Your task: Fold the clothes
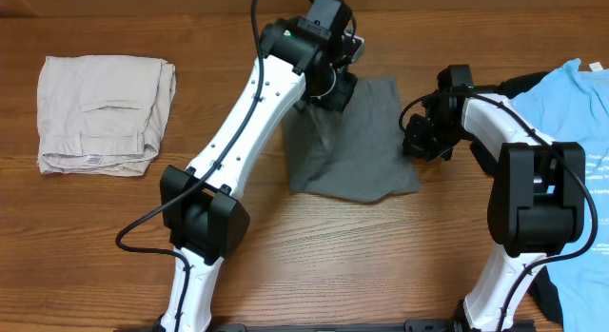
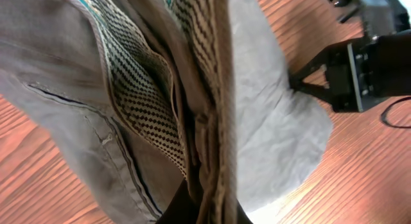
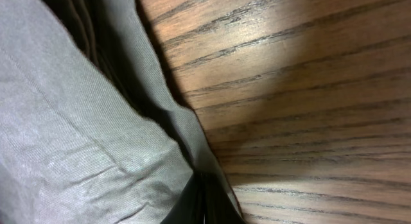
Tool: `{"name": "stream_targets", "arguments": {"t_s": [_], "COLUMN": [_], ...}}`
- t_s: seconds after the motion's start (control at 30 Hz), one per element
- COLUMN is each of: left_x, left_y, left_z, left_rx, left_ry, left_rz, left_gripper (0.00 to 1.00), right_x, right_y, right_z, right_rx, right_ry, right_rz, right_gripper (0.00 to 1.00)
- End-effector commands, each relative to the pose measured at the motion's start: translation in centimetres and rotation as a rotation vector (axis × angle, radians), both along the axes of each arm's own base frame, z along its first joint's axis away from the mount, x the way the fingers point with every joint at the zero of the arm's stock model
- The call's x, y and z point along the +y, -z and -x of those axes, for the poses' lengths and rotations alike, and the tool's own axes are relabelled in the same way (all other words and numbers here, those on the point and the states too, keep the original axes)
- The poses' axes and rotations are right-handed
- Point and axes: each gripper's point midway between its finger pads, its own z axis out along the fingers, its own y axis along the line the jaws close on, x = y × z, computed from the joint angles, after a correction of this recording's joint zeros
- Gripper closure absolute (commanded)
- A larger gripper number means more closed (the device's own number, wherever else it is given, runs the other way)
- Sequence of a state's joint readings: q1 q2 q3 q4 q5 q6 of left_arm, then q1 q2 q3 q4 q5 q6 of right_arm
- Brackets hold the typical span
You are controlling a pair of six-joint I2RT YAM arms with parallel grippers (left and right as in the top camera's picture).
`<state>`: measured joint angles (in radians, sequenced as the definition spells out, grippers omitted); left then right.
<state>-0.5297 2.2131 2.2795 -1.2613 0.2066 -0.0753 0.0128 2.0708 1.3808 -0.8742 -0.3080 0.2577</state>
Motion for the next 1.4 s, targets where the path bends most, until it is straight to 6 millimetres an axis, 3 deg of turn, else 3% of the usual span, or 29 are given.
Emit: {"name": "stream_targets", "arguments": {"t_s": [0.0,0.37,0.43,0.5,0.53,0.63,0.77,0.83,0.9,0.97,1.03,1.07,1.1,1.37], "left_x": [-2.2,-6.0,-6.7,-7.5,-7.7,-7.5,-6.2,-5.5,-4.8,-4.2,-3.7,-3.6,-3.6,-5.7], "left_y": [0.7,6.0,6.6,6.1,5.5,2.8,-0.8,-1.3,-1.1,-0.5,0.1,0.3,0.6,3.1], "left_z": [0.4,-0.3,-0.5,-0.5,-0.7,-1.6,-3.3,-3.8,-4.2,-4.6,-5.1,-5.4,-5.7,-8.0], "left_rx": [0.029,0.064,0.079,0.085,0.084,0.062,0.006,-0.004,-0.002,-0.01,-0.028,-0.041,-0.052,-0.108], "left_ry": [0.009,0.002,-0.007,0.01,0.015,0.018,-0.003,-0.016,-0.029,-0.04,-0.06,-0.069,-0.074,-0.064], "left_rz": [0.04,0.046,0.074,0.125,0.153,0.232,0.297,0.3,0.296,0.267,0.232,0.219,0.209,0.238], "left_gripper": [0.93,0.92,0.61,0.1,0.0,0.0,0.0,0.04,0.2,0.46,0.77,0.91,0.96,0.96], "right_x": [-0.1,-0.1,-0.1,0.0,0.0,-1.1,-2.9,-3.2,-2.7,-1.3,0.3,0.8,1.2,5.0], "right_y": [2.0,2.0,2.0,1.8,1.4,-1.4,-7.2,-10.0,-12.6,-14.8,-16.1,-16.3,-16.3,-13.4], "right_z": [1.4,1.4,1.4,1.4,1.1,-0.6,-1.7,-1.4,-0.8,0.0,0.7,0.9,0.9,0.9], "right_rx": [0.057,0.057,0.056,0.058,0.051,0.009,-0.04,-0.065,-0.097,-0.139,-0.163,-0.163,-0.161,-0.183], "right_ry": [-0.002,-0.001,-0.002,-0.001,0.003,0.029,0.06,0.049,0.025,-0.03,-0.085,-0.099,-0.107,-0.199], "right_rz": [0.016,0.016,0.016,0.01,0.0,-0.008,-0.006,-0.003,-0.026,-0.09,-0.149,-0.161,-0.164,-0.202], "right_gripper": [0.96,0.96,0.96,0.96,0.96,0.96,0.91,0.87,0.85,0.85,0.96,0.96,0.96,0.96]}}
